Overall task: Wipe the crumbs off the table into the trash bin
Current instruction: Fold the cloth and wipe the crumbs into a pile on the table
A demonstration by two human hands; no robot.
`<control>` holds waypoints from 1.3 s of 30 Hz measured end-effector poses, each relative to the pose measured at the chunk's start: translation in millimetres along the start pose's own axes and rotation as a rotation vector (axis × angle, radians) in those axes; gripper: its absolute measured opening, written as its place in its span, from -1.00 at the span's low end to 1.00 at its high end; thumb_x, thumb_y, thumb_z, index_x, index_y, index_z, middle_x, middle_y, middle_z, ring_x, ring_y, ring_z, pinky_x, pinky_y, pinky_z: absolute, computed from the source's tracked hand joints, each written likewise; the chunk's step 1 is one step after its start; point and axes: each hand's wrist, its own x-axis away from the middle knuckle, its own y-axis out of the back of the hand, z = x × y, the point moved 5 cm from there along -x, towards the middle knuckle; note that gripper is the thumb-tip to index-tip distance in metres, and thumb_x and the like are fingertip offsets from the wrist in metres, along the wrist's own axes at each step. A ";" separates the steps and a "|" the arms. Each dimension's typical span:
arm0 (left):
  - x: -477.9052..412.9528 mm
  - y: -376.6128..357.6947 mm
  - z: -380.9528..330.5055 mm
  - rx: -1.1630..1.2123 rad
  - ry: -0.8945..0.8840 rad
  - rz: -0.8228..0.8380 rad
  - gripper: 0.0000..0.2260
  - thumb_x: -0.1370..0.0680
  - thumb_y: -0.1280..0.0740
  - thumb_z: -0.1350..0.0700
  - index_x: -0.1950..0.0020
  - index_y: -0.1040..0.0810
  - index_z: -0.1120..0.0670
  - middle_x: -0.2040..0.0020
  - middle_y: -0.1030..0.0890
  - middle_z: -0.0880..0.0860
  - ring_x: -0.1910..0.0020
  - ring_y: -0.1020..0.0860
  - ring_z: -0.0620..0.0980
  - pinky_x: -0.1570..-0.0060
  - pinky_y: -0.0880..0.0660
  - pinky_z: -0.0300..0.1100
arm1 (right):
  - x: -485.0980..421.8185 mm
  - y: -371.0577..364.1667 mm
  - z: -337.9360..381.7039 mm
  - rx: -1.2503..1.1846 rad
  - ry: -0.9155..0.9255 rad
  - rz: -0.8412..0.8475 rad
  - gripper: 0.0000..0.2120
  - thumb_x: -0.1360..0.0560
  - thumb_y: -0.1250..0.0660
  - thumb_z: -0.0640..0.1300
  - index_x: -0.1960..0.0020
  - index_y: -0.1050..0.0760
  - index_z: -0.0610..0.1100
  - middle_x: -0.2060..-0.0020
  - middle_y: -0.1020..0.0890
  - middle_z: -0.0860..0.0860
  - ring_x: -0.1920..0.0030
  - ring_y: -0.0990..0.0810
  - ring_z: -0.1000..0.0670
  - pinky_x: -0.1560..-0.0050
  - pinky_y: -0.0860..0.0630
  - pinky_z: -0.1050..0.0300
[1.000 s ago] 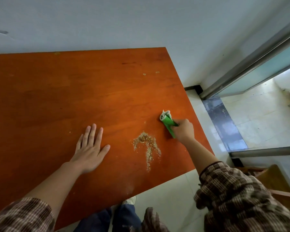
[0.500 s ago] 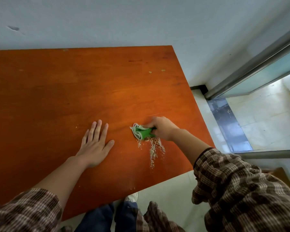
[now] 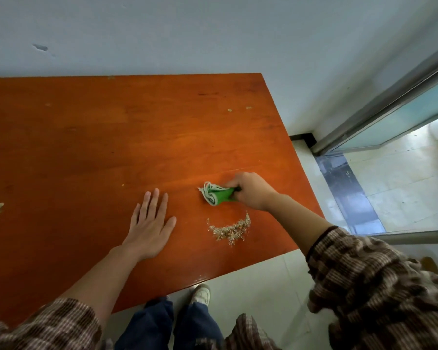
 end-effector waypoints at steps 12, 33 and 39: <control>8.0 -3.1 0.7 0.022 0.018 -0.028 -0.41 -0.64 0.03 -0.03 -0.50 0.38 -0.03 -0.47 0.46 -0.07 -0.37 0.51 -0.15 -0.42 0.38 -0.09 | 0.8 -49.7 60.2 0.391 0.316 0.263 -0.56 -0.53 -0.20 -0.28 -0.33 -0.45 0.08 -0.14 -0.46 -0.07 -0.19 -0.41 -0.11 -0.06 -0.48 0.01; 5.1 -11.3 -31.1 0.013 0.220 0.072 -0.24 -0.55 0.14 -0.32 -0.43 0.52 0.09 -0.32 0.62 0.06 -0.39 0.54 0.10 -0.39 0.40 0.13 | 43.5 -3.6 -70.3 -0.104 -0.288 -0.049 -0.71 -0.50 -0.27 -0.21 -0.16 -0.59 0.02 0.17 -0.66 -0.04 0.22 -0.59 -0.03 0.29 -0.51 0.14; 5.8 -10.1 -32.3 -0.007 0.215 0.073 -0.22 -0.55 0.14 -0.33 -0.45 0.49 0.11 -0.40 0.57 0.10 -0.41 0.52 0.13 -0.39 0.38 0.14 | 71.0 -27.0 -37.8 -0.182 -0.179 0.087 -0.74 -0.49 -0.29 -0.23 -0.11 -0.62 -0.03 0.11 -0.69 -0.02 0.12 -0.62 -0.02 0.10 -0.59 0.05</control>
